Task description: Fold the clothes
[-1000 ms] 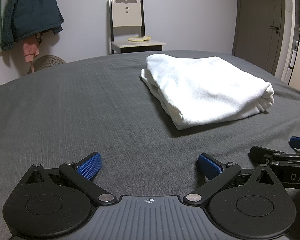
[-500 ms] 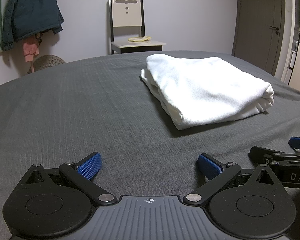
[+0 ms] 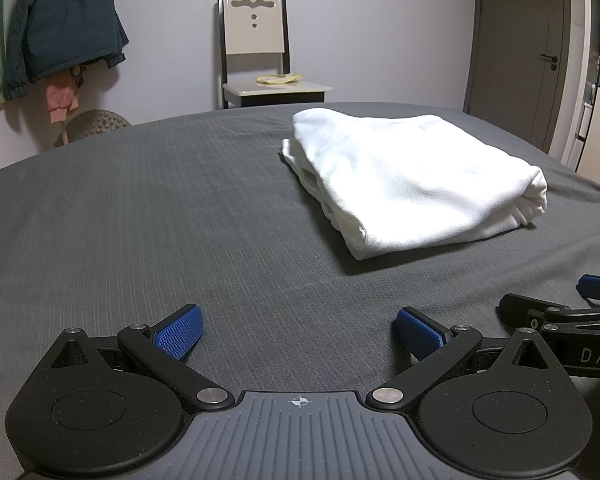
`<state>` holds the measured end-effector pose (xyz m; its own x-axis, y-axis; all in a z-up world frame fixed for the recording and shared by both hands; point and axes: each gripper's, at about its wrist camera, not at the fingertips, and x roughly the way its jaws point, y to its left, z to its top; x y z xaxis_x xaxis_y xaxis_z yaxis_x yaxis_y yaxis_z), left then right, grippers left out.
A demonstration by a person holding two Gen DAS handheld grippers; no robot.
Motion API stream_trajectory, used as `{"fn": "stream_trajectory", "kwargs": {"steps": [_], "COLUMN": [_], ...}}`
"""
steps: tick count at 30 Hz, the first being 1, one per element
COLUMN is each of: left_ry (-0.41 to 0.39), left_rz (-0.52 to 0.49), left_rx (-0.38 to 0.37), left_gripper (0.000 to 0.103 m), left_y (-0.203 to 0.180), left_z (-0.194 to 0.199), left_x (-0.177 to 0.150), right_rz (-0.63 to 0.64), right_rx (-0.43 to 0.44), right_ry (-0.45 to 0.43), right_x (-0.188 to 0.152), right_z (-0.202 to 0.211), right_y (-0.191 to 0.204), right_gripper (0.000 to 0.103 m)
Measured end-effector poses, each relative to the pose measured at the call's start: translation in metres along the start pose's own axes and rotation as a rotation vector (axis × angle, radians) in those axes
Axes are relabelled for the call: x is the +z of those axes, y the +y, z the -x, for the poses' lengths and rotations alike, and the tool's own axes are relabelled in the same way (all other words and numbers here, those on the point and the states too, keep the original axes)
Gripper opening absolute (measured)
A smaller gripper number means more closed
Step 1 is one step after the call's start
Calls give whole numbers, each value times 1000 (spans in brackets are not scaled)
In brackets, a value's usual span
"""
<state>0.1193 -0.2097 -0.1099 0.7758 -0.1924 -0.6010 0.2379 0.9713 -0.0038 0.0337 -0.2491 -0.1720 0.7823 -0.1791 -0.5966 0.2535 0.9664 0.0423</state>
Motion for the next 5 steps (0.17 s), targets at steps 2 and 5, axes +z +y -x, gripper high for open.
{"fn": "stream_trajectory", "kwargs": {"steps": [2, 5], "left_ry": [0, 2], "left_rz": [0, 1], "left_rx": [1, -1], "left_gripper": [103, 103], "left_y": [0, 0], "left_z": [0, 0], "left_x": [0, 0], "right_rz": [0, -1], "right_rx": [0, -1], "right_ry": [-1, -2], "right_x": [0, -1], "right_z": [1, 1], "right_y": [0, 1], "right_gripper": [103, 103]}}
